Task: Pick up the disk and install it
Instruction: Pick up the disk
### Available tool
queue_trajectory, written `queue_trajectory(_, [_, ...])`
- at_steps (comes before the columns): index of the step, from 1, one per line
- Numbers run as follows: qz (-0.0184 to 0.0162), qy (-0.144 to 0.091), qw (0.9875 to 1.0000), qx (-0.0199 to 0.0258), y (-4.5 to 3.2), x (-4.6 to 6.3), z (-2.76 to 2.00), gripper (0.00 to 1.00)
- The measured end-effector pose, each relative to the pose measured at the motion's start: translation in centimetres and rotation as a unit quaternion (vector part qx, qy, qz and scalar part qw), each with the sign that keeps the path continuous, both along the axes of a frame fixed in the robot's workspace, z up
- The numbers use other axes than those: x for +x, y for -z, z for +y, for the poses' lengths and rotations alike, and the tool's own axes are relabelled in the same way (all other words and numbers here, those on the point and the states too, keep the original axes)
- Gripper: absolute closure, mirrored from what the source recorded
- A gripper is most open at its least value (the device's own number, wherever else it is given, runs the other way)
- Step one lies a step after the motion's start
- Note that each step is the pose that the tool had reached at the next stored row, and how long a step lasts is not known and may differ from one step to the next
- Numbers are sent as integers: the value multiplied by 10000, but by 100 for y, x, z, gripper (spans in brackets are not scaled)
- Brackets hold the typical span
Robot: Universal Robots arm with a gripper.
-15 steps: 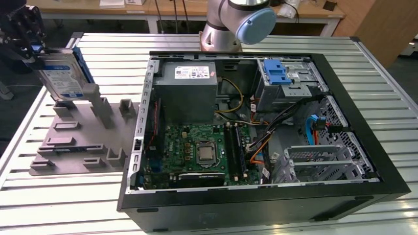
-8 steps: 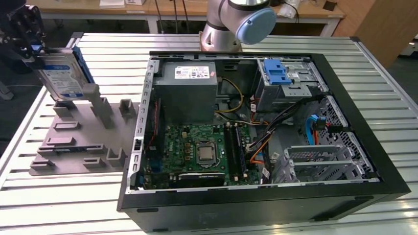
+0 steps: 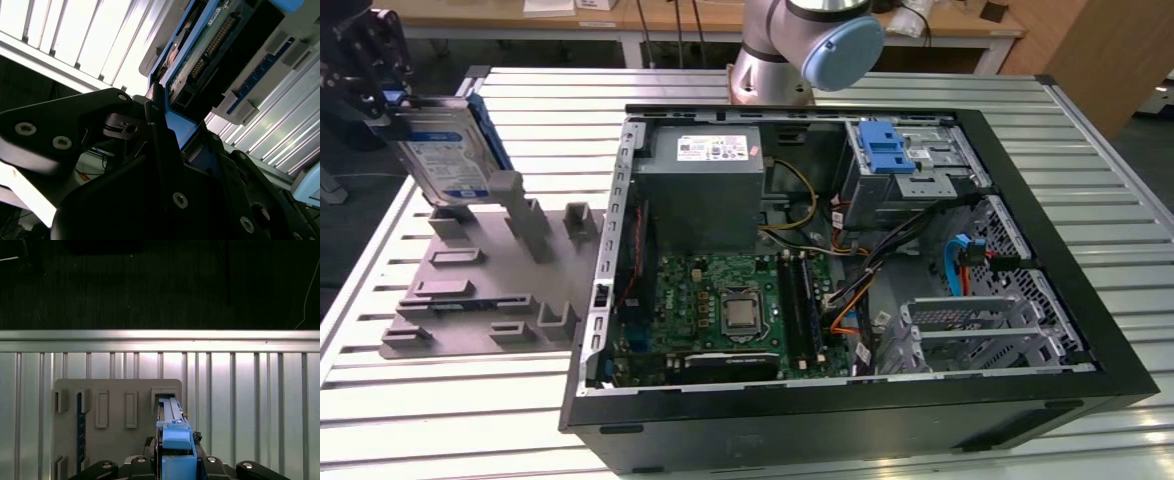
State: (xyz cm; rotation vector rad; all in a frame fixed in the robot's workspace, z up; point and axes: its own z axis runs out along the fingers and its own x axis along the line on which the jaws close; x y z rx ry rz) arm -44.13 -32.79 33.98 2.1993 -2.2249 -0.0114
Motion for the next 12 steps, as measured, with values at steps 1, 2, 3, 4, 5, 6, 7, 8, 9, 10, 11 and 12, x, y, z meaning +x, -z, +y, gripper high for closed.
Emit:
queue_trajectory(1, [0, 0, 10000, 0, -2, 0, 0, 64])
queue_trajectory(2, [0, 0, 10000, 0, -4, 0, 0, 64])
queue_trajectory(3, [0, 0, 10000, 0, -6, 0, 0, 64])
queue_trajectory(4, [1, 0, 10000, 0, -10, 0, 0, 64])
queue_trajectory(5, [1, 0, 10000, -1, -13, 0, 0, 64])
queue_trajectory(6, [1, 0, 10000, 0, -17, 0, 0, 64])
queue_trajectory(7, [0, 0, 10000, 0, -21, 0, 0, 64])
queue_trajectory(8, [0, 0, 10000, 0, -23, 0, 0, 64])
queue_trajectory(9, [-1, 0, 10000, 1, -25, 0, 0, 64])
queue_trajectory(10, [0, 0, 10000, 0, -28, 0, 0, 64])
queue_trajectory(11, [0, 0, 10000, 0, -31, 0, 0, 64])
queue_trajectory(12, [0, 0, 10000, 0, -33, 0, 0, 64])
